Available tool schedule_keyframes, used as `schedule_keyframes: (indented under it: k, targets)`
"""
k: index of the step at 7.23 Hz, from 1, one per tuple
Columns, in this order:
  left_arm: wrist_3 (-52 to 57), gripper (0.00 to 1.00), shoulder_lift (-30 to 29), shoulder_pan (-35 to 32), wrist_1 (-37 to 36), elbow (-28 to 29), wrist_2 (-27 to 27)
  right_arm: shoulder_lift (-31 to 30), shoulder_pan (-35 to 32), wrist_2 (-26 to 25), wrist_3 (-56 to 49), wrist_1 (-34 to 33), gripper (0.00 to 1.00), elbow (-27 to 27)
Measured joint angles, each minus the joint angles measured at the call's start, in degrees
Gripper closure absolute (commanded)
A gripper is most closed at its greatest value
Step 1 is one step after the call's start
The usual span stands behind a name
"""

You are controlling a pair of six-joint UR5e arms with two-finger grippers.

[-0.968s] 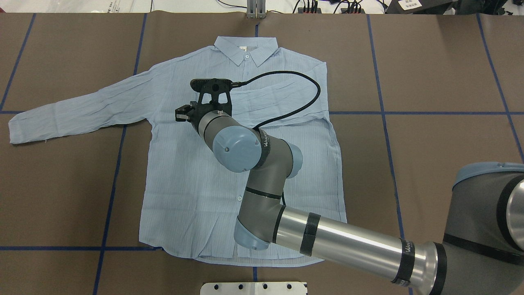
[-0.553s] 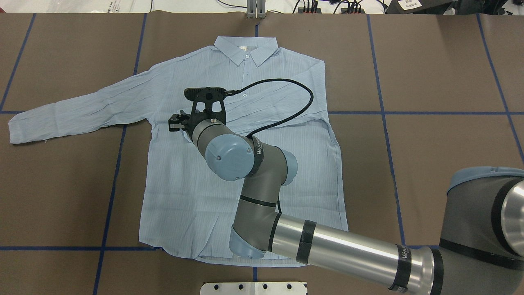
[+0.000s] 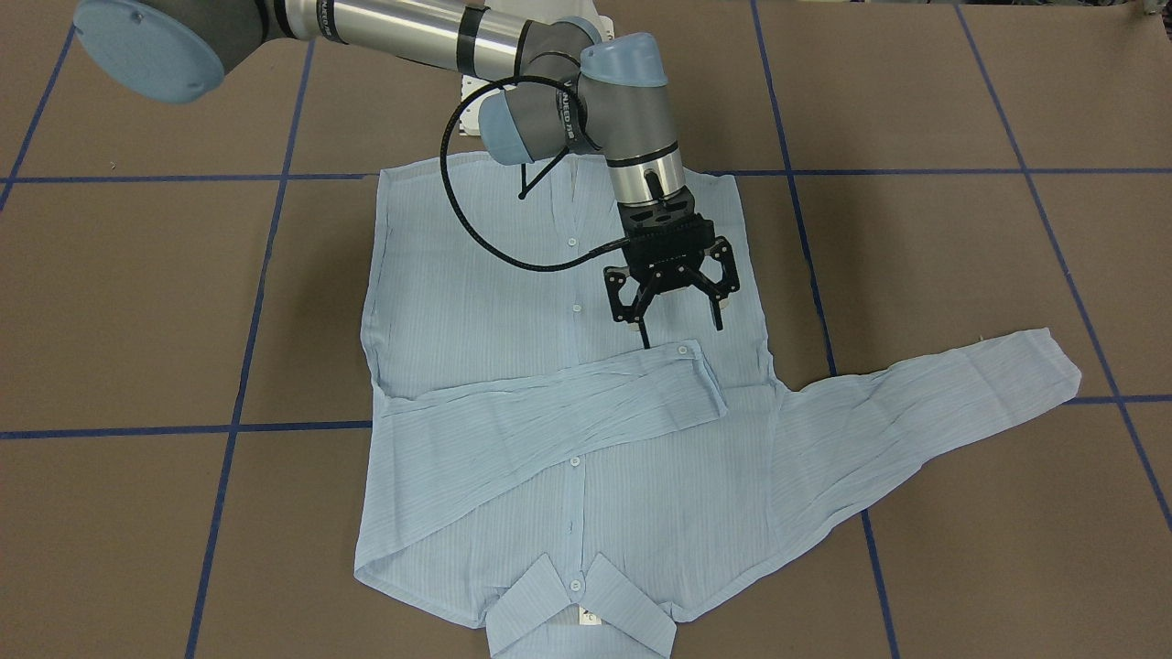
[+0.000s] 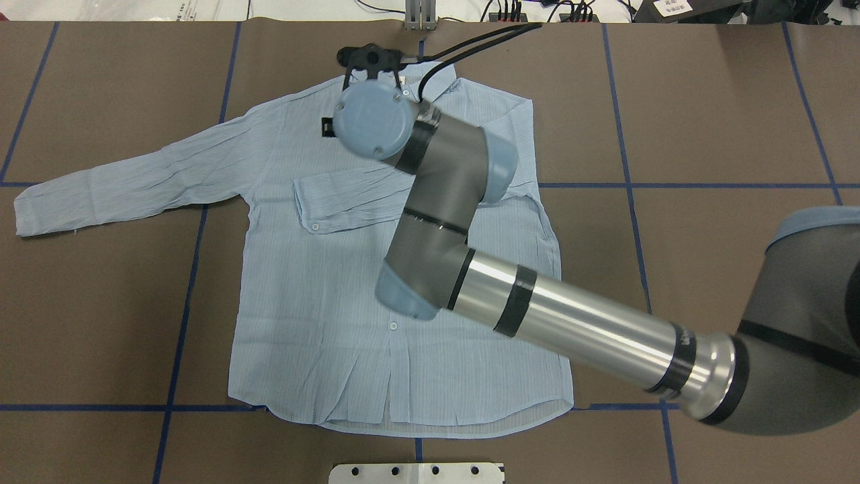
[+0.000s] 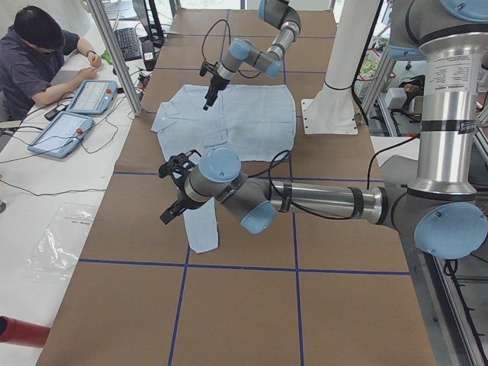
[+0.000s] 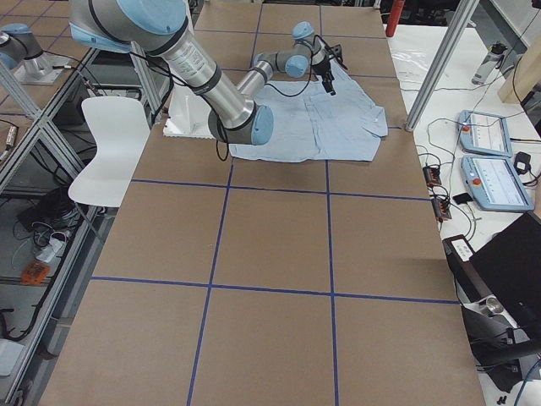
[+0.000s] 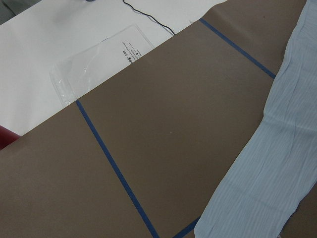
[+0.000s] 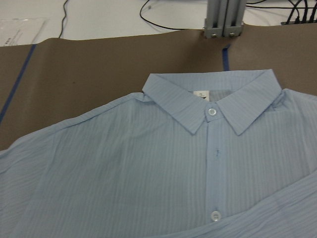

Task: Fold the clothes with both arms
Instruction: 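Carry the sleeve with the right gripper across the shirt front, then release the sleeve and raise the right gripper away from the shirt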

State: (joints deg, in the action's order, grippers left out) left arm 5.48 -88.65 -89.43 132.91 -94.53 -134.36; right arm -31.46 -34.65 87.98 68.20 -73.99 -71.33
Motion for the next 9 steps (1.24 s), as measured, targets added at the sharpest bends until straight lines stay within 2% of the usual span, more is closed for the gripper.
schedule_keyframes:
  k: [1, 3, 5, 7, 9]
  targets:
    - [-0.11, 0.00, 0.01, 0.86, 1.83, 1.46, -0.02, -3.84, -6.14, 7.21, -4.79, -1.19, 0.00, -2.73]
    - [-7.07, 0.00, 0.43, 3.56, 6.93, 4.50, 0.11, -15.60, -17.23, 19.77, -15.79, -1.67, 0.00, -12.32]
    - [-23.80, 0.03, 1.81, 6.60, 23.13, 11.92, 0.81, -27.73, -27.02, 30.03, -27.12, -1.45, 0.00, -20.31]
    - [-35.96, 0.15, 2.28, 10.71, 33.34, 18.27, 5.50, -34.81, -33.55, 35.67, -38.34, -1.09, 0.00, -22.06]
    - [-40.28, 0.16, 2.47, 15.31, 37.53, 21.68, 9.51, -37.87, -36.01, 37.09, -42.57, -0.84, 0.00, -22.35]
